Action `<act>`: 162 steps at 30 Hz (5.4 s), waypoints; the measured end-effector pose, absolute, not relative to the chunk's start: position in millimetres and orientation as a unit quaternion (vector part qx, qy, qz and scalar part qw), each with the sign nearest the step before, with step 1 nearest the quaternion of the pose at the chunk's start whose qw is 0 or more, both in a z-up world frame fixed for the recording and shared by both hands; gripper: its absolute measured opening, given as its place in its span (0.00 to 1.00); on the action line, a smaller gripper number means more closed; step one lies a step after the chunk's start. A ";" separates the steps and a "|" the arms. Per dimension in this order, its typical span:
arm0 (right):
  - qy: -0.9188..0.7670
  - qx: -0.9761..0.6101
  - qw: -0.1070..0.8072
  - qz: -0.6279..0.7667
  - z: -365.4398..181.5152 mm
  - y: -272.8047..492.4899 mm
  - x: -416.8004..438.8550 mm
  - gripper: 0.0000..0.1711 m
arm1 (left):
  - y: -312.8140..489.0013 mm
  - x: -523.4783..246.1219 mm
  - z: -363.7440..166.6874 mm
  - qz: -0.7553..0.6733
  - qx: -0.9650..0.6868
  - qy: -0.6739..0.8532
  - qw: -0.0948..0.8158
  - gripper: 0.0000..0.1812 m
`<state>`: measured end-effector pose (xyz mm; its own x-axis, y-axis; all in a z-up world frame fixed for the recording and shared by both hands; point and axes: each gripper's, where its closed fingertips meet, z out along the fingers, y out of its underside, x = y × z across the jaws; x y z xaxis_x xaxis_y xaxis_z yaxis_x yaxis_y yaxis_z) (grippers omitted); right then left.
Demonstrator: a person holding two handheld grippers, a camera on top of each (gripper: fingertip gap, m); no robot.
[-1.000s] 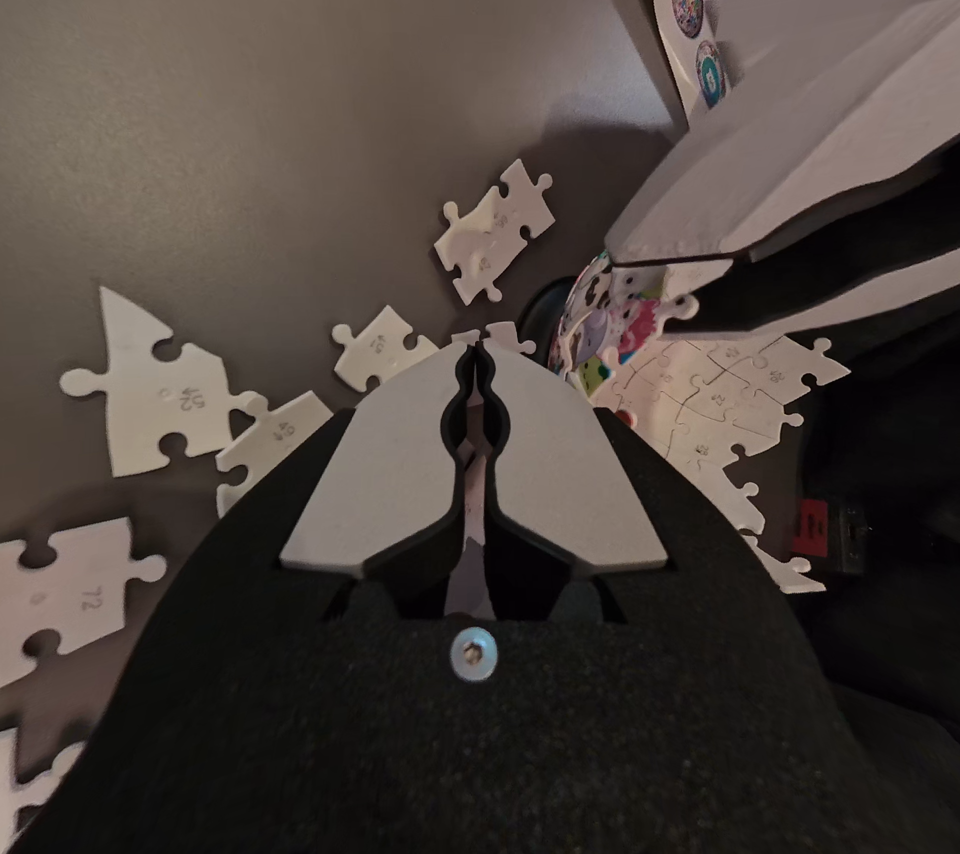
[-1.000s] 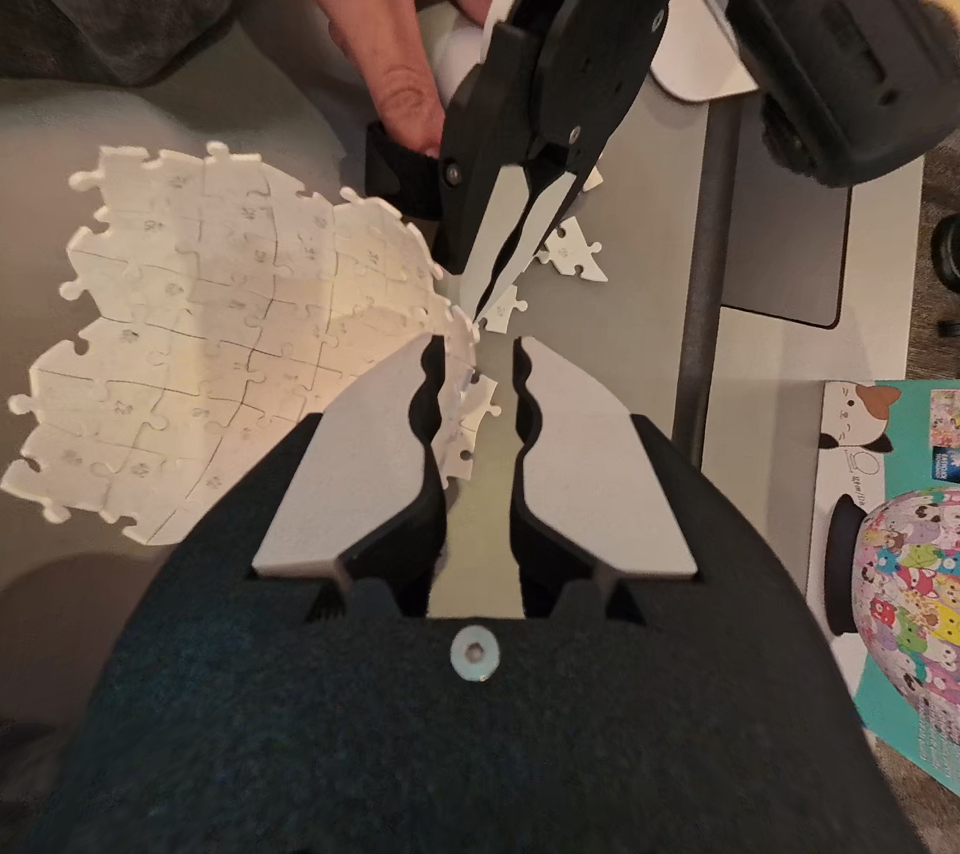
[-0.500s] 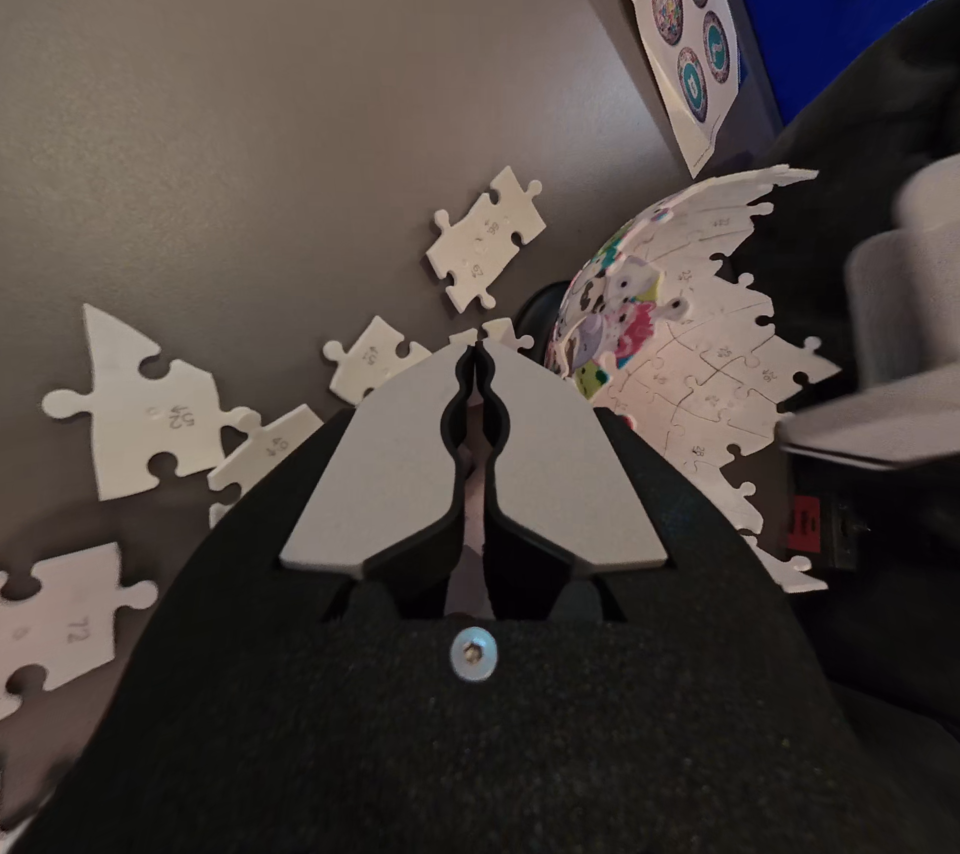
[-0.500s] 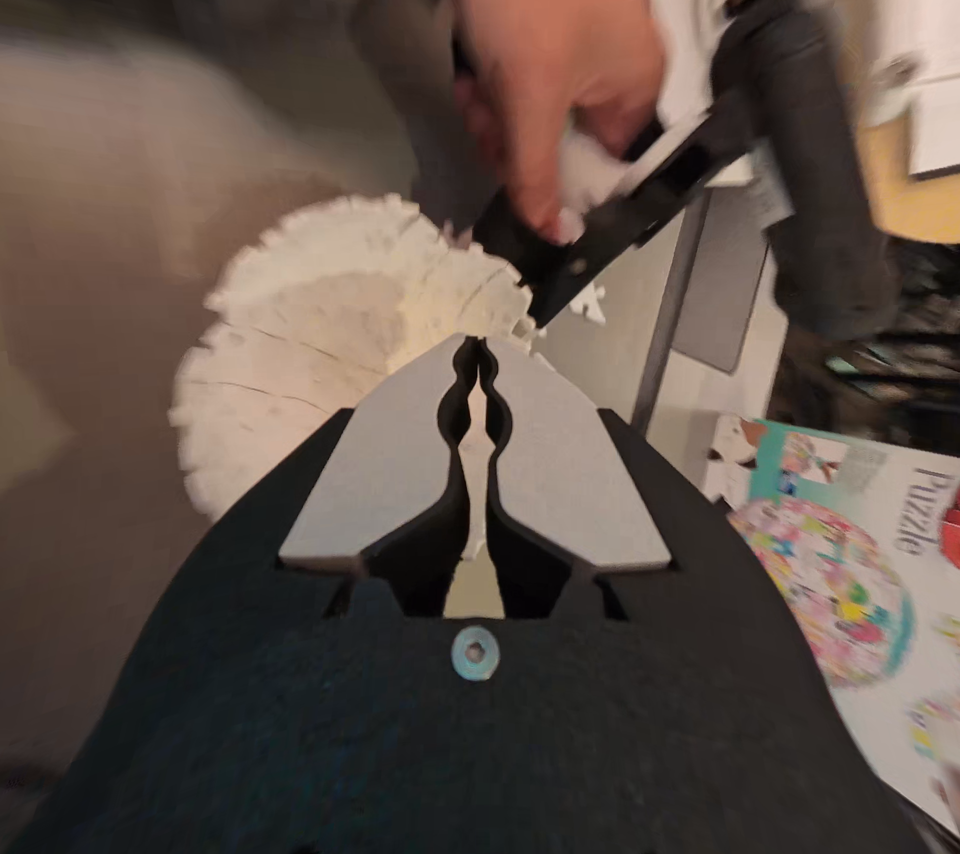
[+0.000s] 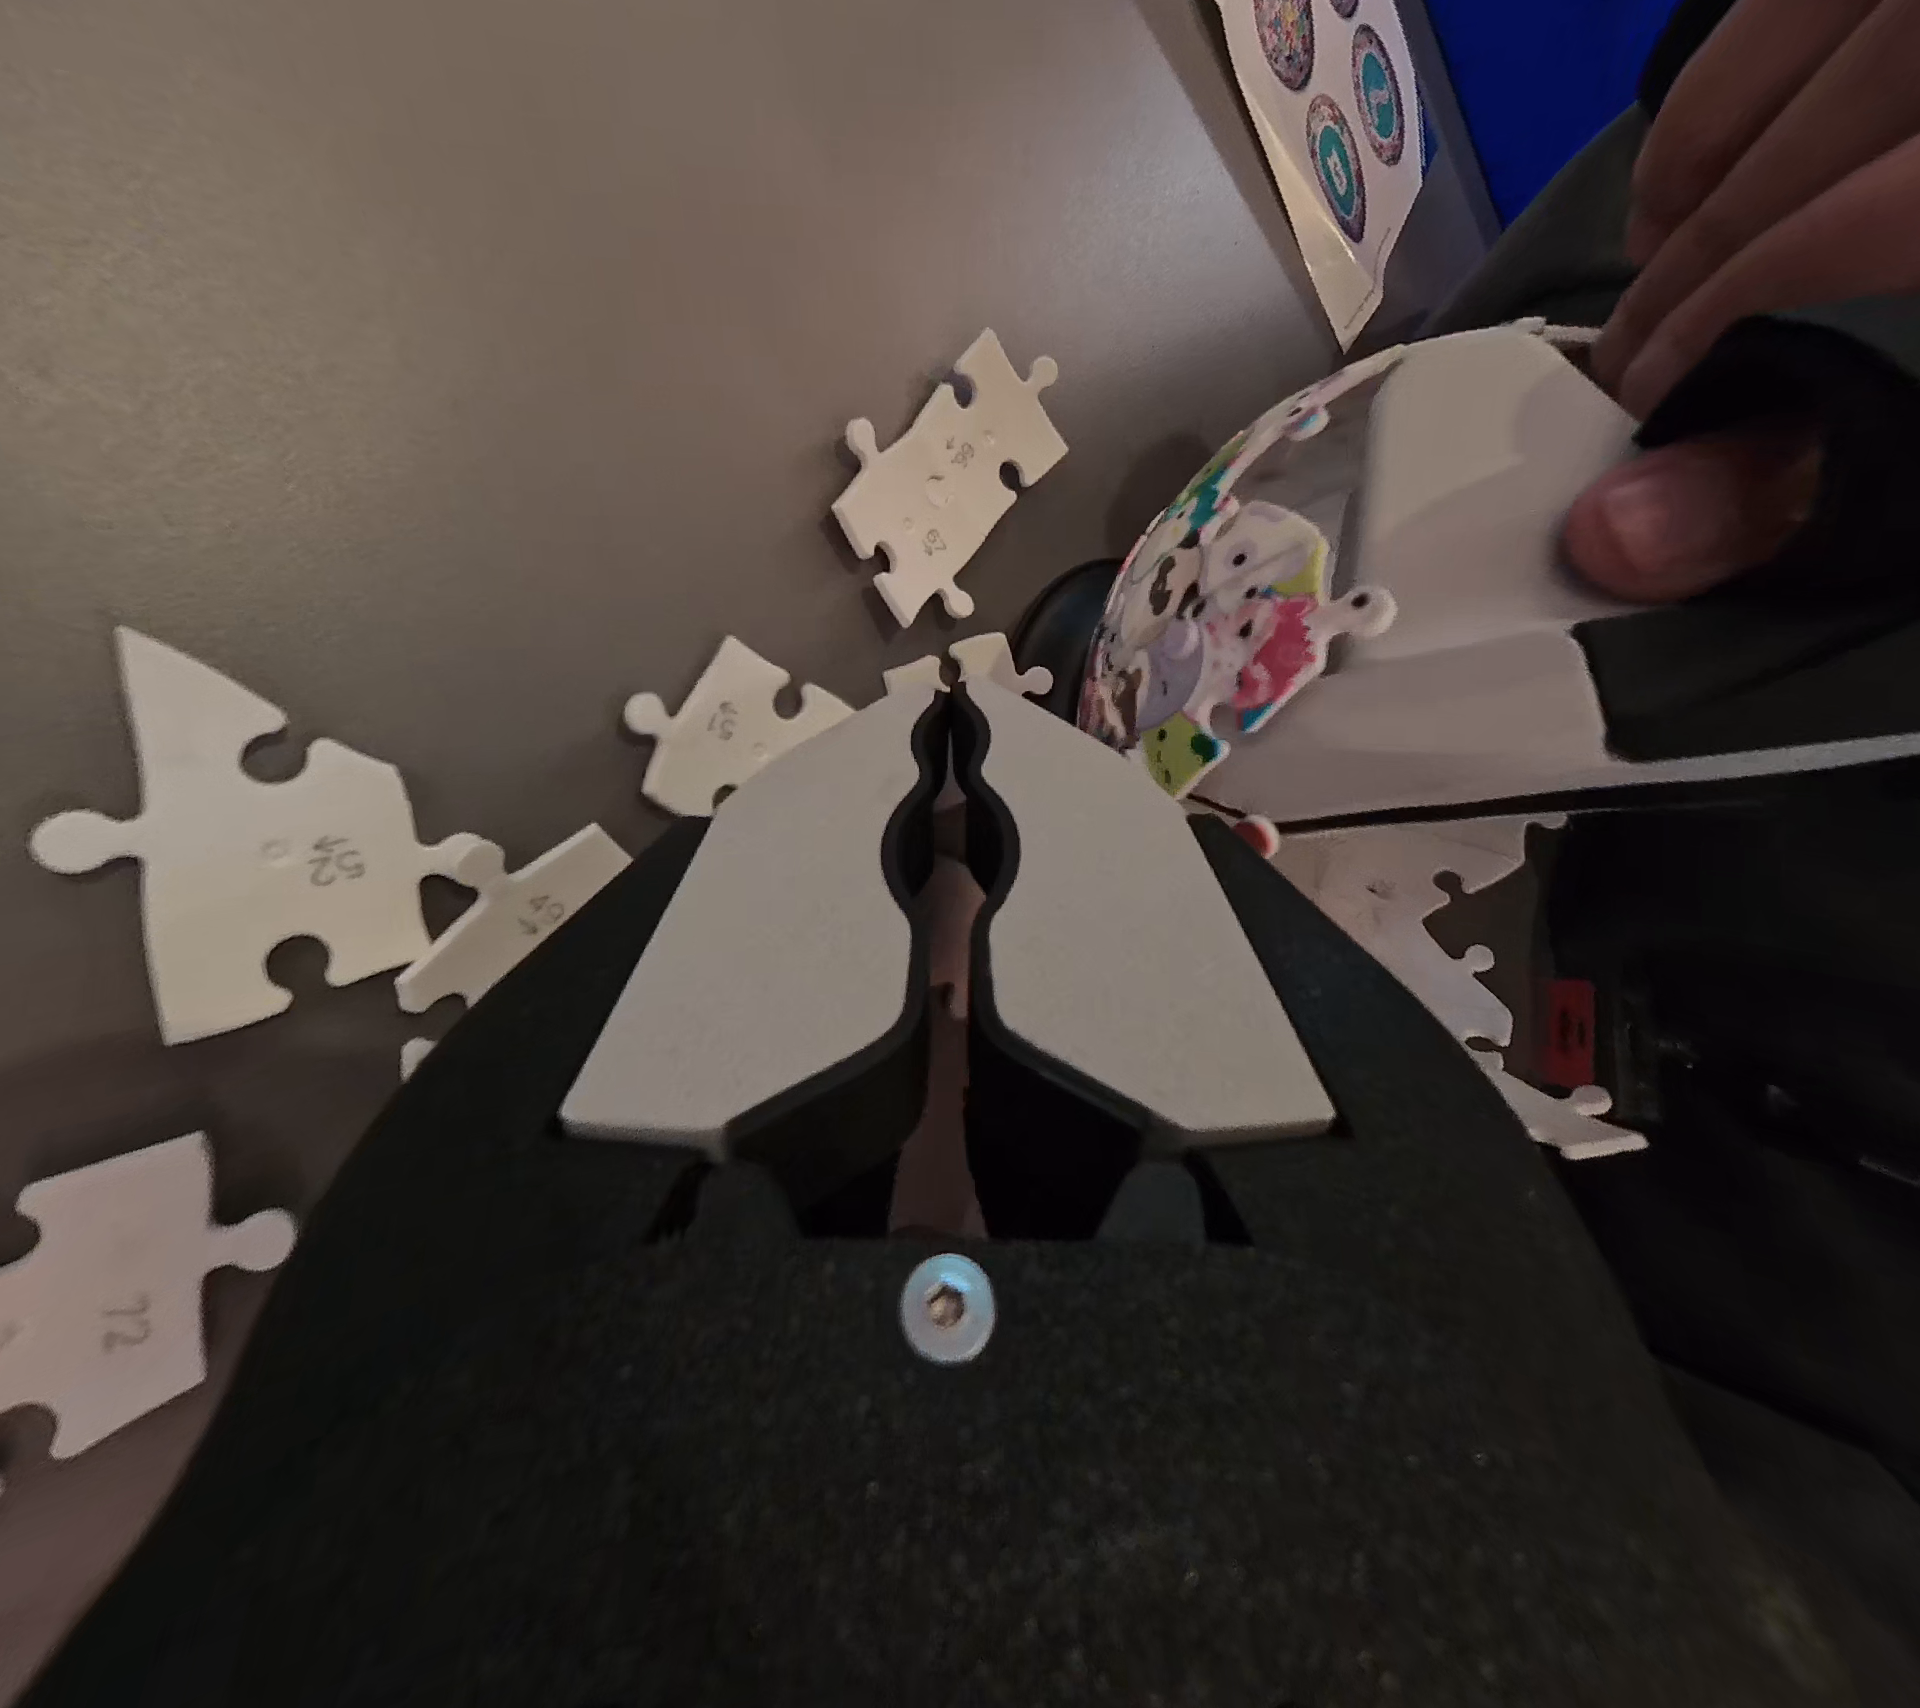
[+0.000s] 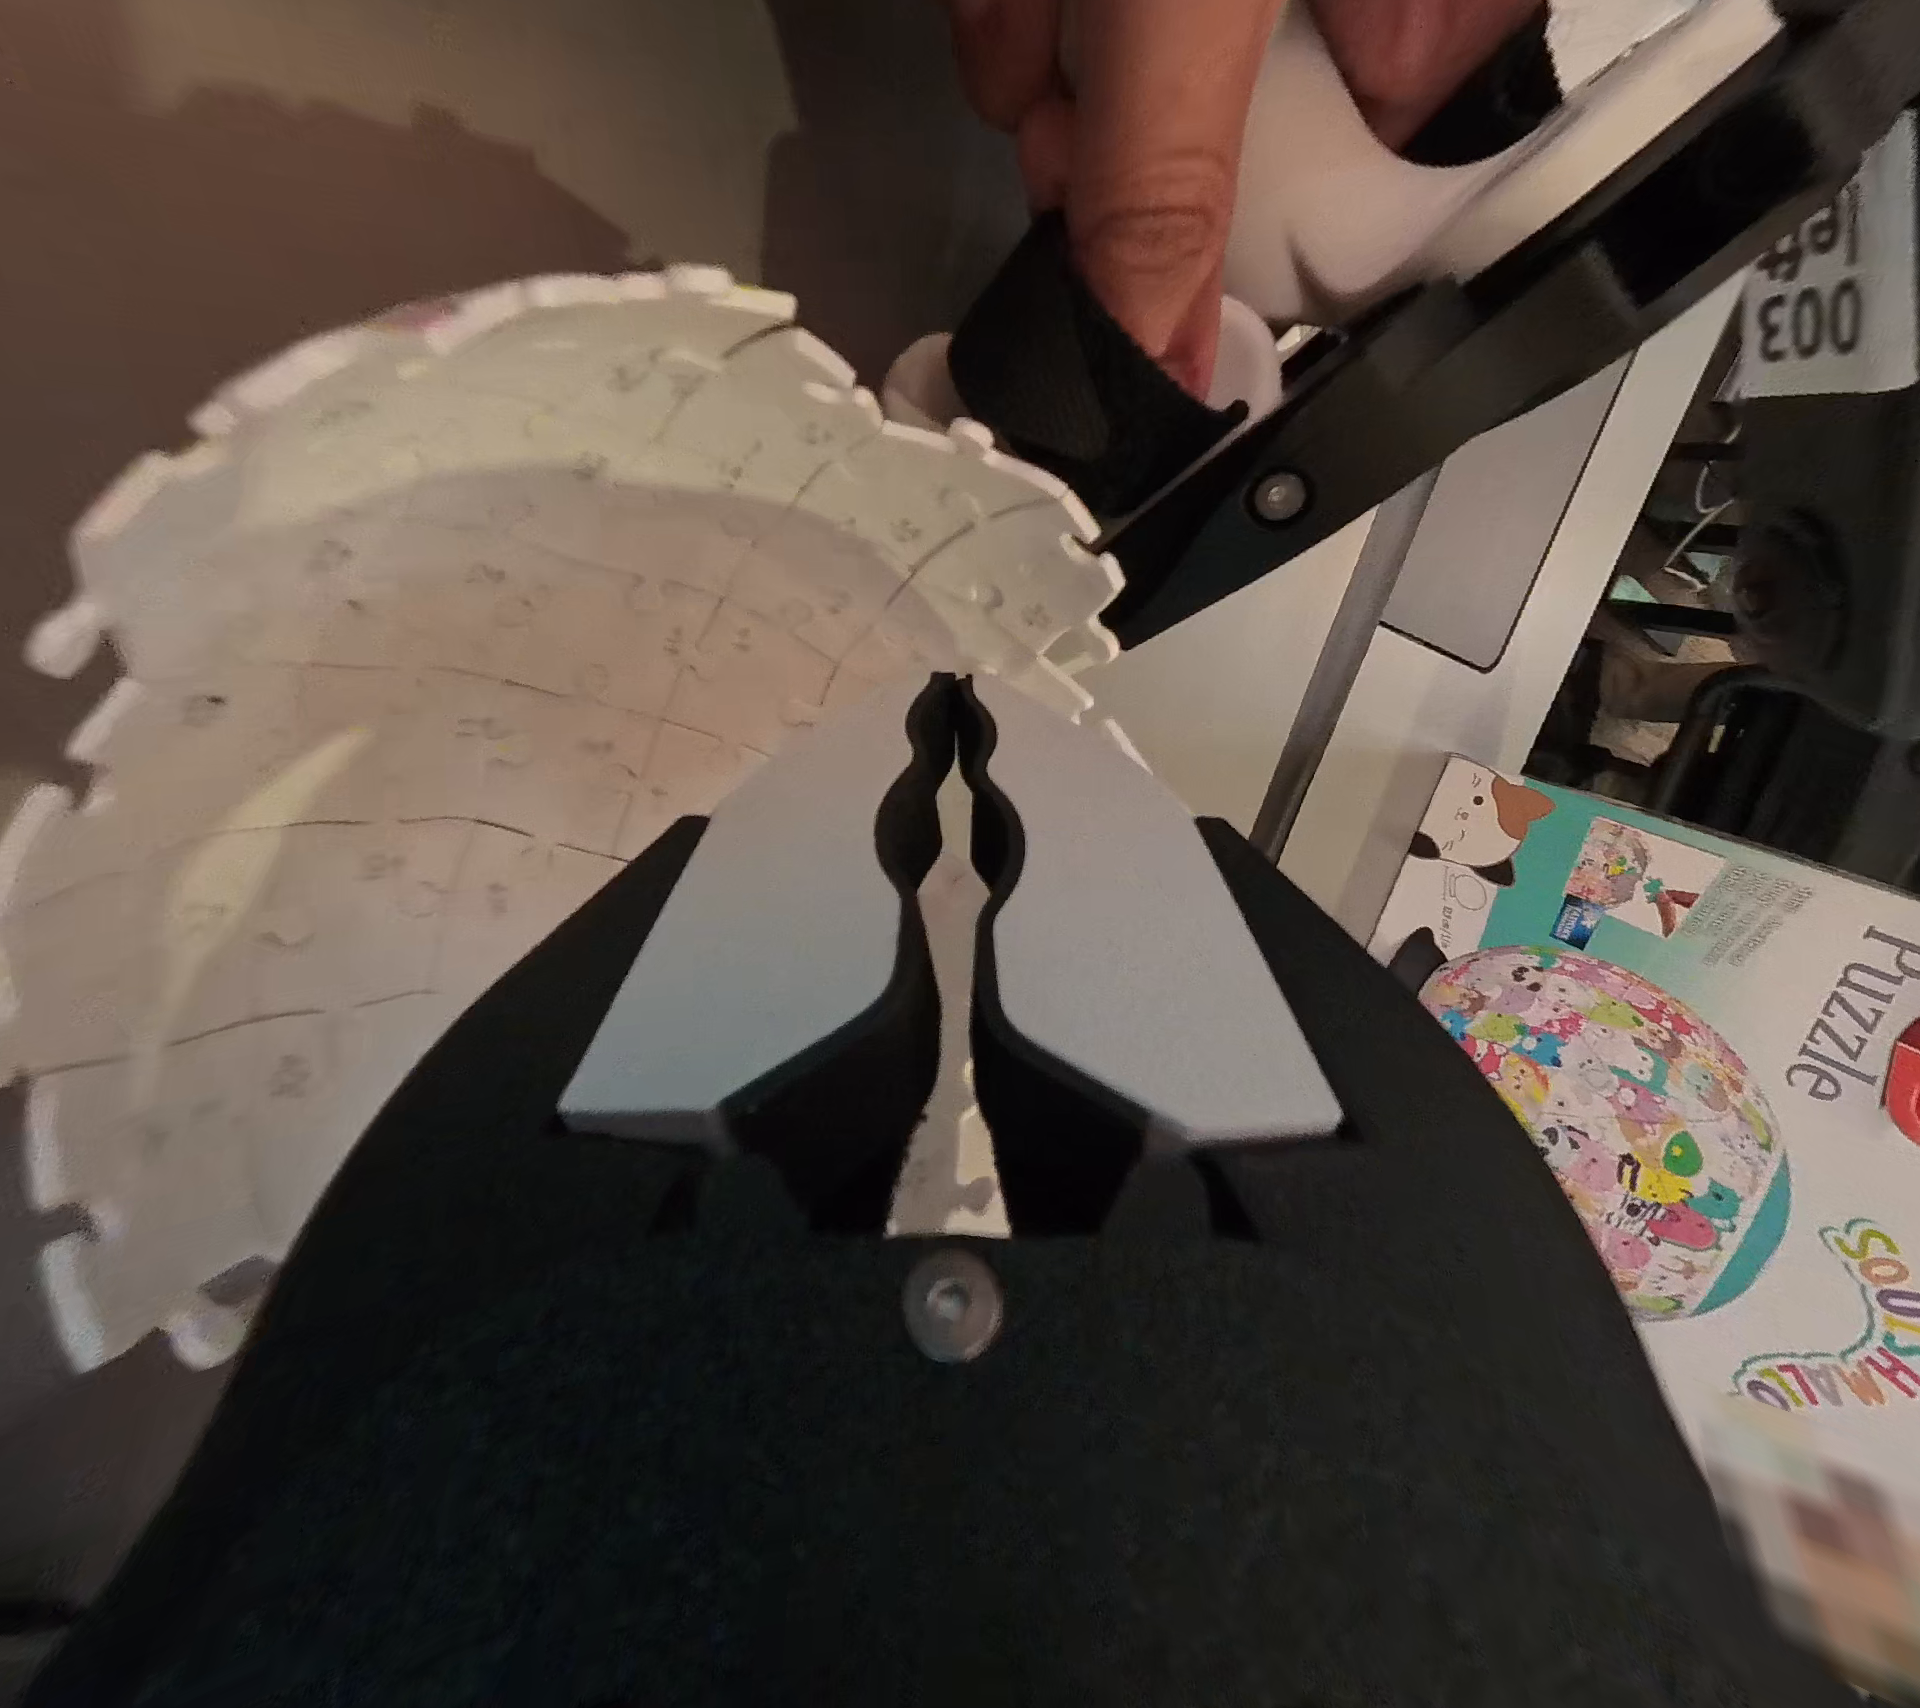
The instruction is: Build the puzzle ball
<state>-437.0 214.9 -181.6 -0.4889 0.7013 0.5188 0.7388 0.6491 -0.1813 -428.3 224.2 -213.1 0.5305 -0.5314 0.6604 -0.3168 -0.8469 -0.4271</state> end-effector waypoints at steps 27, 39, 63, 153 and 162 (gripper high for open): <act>-0.859 -0.426 0.281 -0.037 -182.2 215.0 -438.0 0.00 | 215.4 -435.2 -213.2 -0.417 -0.862 0.263 0.121 0.00; -0.859 -0.427 0.281 -0.040 -182.0 215.8 -437.7 0.00 | 216.4 -436.4 -212.2 -0.402 -0.864 0.275 0.130 0.00; -0.859 -0.429 0.276 -0.052 -186.6 221.4 -435.7 0.00 | 209.8 -427.2 -211.6 -0.426 -0.849 0.288 0.119 0.00; -0.879 -0.412 0.235 0.047 -160.1 242.7 -421.0 0.00 | 234.5 -437.2 -210.0 -0.386 -0.864 0.274 0.169 0.00; -0.674 -0.643 0.287 0.223 -101.0 294.9 -365.1 0.19 | 233.1 -468.4 -166.2 -0.382 -0.868 0.236 0.213 0.12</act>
<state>-365.1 294.9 -101.0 -0.0074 0.9949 0.1009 0.7390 0.0735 -0.6697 -468.4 233.1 -166.2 0.5962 -0.5723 0.5630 -0.2461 -0.7978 -0.5504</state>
